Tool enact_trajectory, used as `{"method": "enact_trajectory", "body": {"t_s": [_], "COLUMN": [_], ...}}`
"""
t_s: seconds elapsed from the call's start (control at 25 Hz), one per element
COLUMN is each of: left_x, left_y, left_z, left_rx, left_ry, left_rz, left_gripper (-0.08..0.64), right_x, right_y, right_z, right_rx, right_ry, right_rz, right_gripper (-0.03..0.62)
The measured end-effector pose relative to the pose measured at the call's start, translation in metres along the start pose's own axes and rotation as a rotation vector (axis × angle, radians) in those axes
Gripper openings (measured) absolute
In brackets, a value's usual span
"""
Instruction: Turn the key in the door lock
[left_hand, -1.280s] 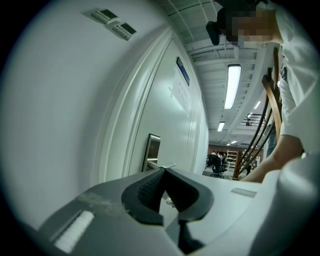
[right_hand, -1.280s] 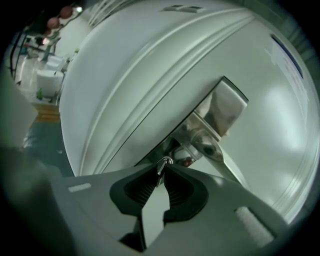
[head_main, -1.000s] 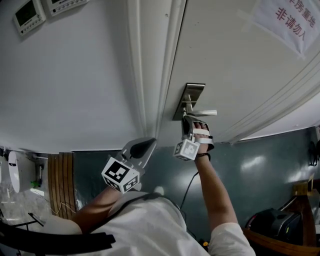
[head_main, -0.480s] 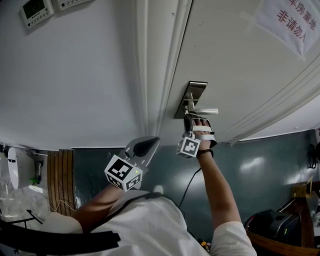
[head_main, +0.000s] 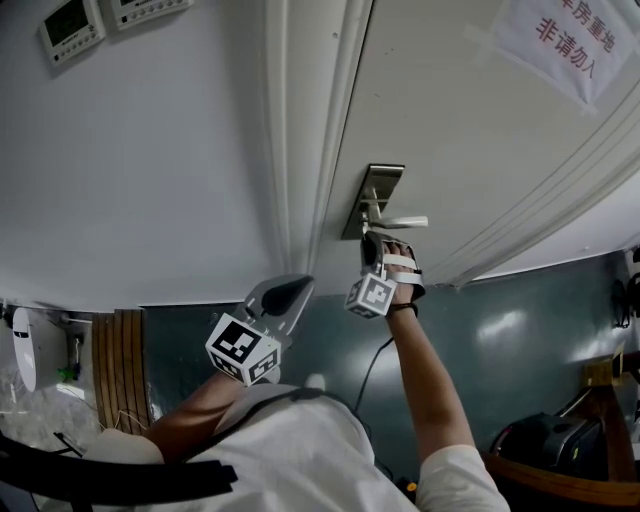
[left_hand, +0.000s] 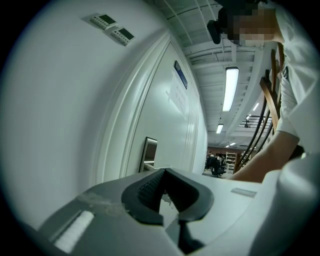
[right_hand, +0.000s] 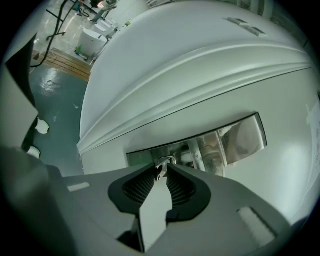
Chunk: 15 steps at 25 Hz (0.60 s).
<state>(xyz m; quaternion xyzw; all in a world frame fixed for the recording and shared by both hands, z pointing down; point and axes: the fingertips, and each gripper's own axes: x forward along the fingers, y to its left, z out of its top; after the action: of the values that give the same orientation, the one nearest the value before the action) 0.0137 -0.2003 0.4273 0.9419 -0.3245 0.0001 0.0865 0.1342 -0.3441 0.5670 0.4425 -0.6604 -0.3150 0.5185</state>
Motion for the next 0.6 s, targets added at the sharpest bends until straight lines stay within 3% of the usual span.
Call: {"method": "enact_trajectory", "body": {"t_s": [0.16, 0.4, 0.6], "left_x": [0.000, -0.002, -0.005], "left_y": [0.000, 0.007, 0.013], "left_z": [-0.001, 0.003, 0.016], "left_rx": [-0.007, -0.019, -0.006], "left_ry": [0.000, -0.010, -0.032], "left_rz": [-0.009, -0.004, -0.003], "left_gripper": [0.006, 0.006, 0.006], "right_x": [-0.019, -0.062, -0.112], "right_y": [-0.007, -0.008, -0.019], "right_z": [0.006, 0.020, 0.039], "right_rx": [0.122, 0.439, 0.760], "right_ry": [-0.041, -0.133, -0.267], "right_rz": [-0.017, -0.031, -0.017], "right_gripper": [0.087, 0.087, 0.081]}}
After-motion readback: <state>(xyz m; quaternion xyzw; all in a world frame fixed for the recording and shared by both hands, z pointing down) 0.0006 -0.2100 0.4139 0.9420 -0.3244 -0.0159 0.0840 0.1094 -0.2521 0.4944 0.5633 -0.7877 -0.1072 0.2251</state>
